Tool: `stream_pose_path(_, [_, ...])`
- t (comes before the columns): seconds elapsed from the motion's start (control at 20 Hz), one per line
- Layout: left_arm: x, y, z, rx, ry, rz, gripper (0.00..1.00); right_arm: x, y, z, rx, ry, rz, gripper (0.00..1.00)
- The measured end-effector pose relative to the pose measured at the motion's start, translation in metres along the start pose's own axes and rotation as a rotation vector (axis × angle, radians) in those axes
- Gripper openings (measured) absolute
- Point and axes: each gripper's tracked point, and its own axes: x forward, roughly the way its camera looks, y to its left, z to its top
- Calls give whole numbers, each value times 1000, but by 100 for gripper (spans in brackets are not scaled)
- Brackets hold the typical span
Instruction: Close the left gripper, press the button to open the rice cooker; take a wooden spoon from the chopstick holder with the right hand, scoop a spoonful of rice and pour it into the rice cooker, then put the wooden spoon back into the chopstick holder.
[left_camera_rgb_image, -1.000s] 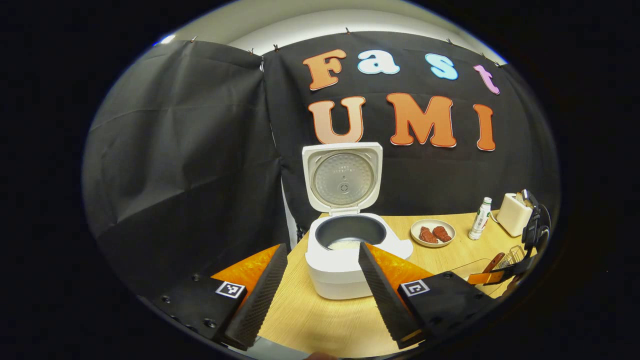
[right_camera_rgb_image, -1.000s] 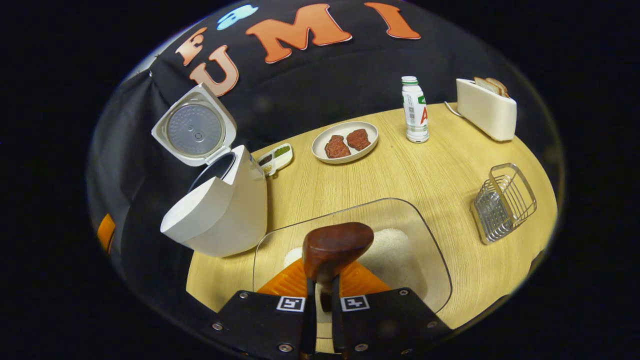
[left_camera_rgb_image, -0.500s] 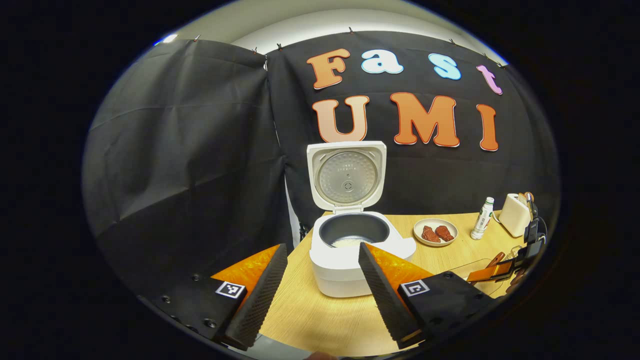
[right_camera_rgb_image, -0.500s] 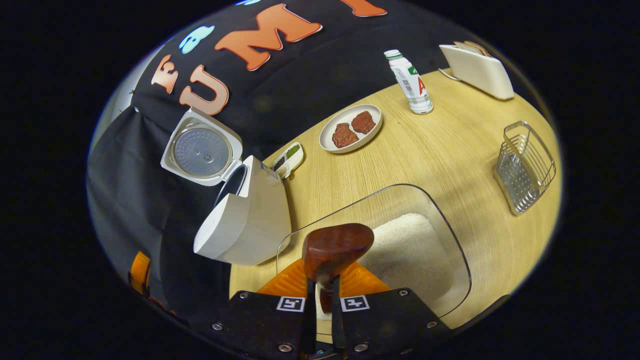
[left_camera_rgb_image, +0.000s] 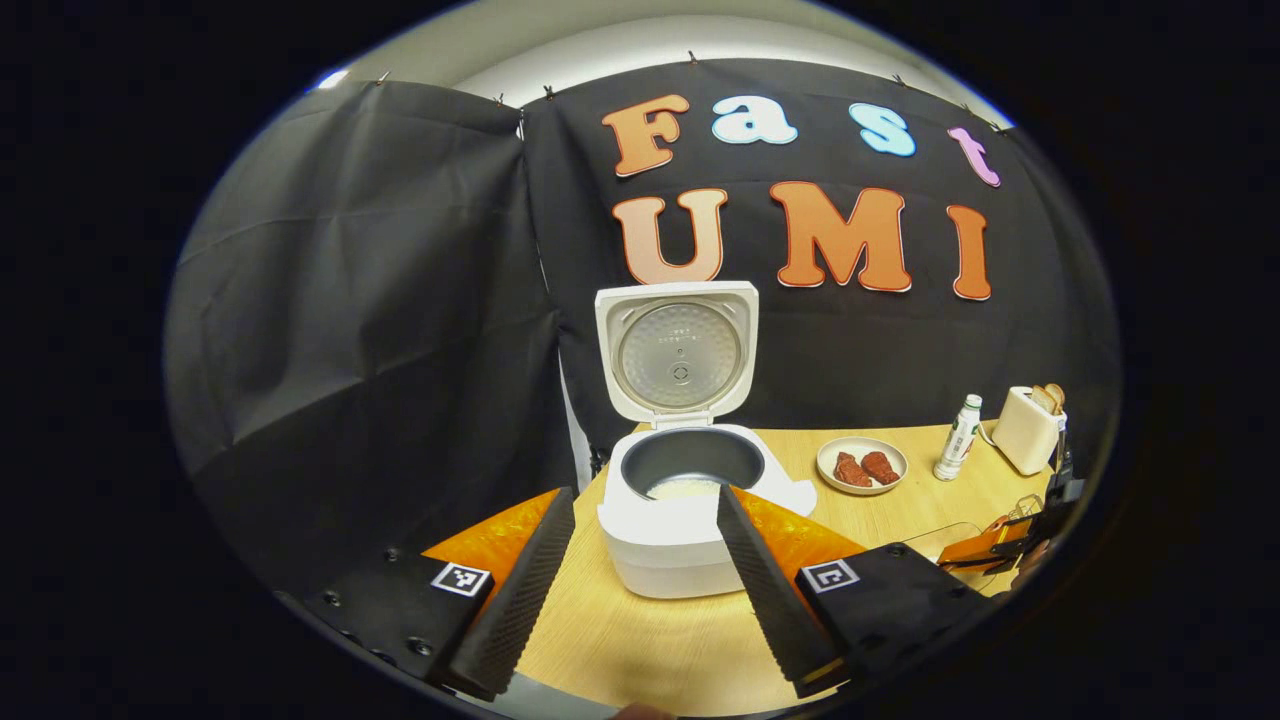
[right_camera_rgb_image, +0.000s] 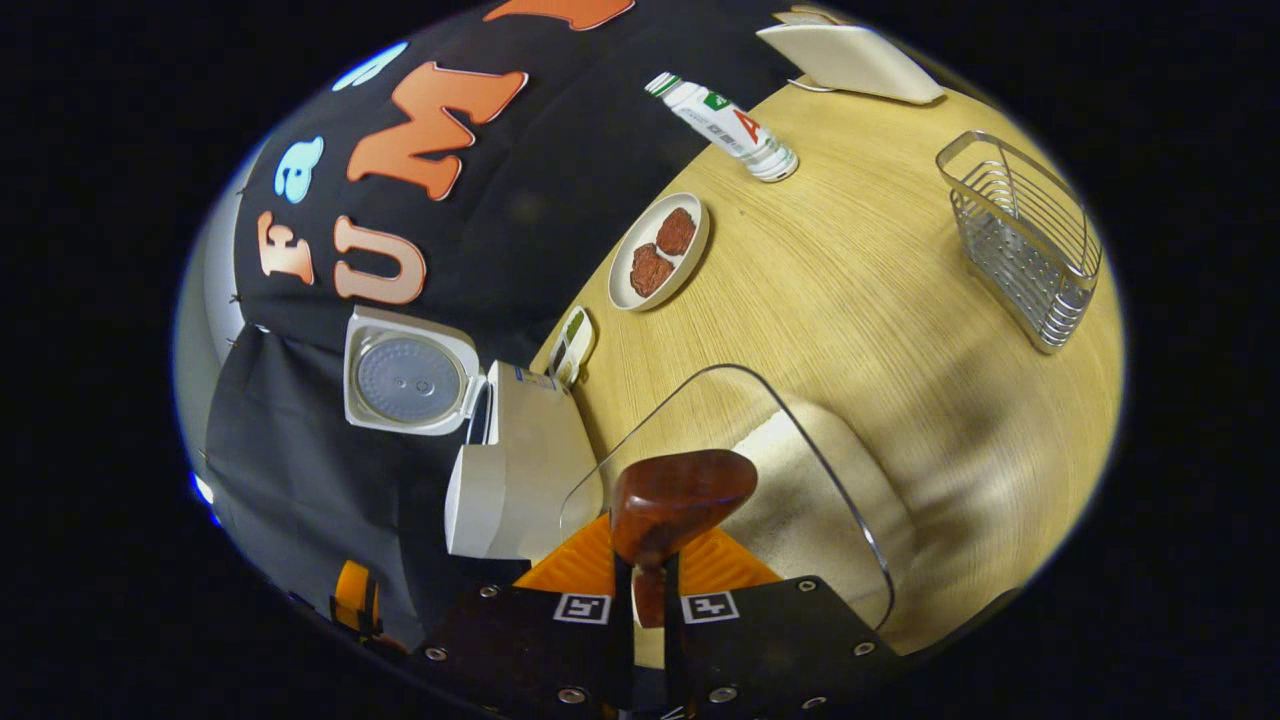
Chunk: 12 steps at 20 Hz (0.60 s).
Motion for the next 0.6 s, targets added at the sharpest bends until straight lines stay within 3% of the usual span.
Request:
stream_pose_path(0.15, [3,-10,5,5,-4,-14,94,-9,3,18,42,-22,38,12])
stream_pose_path(0.6, [4,-28,13,-3,-15,-33,97,-37,33,61,245,-77,179,12])
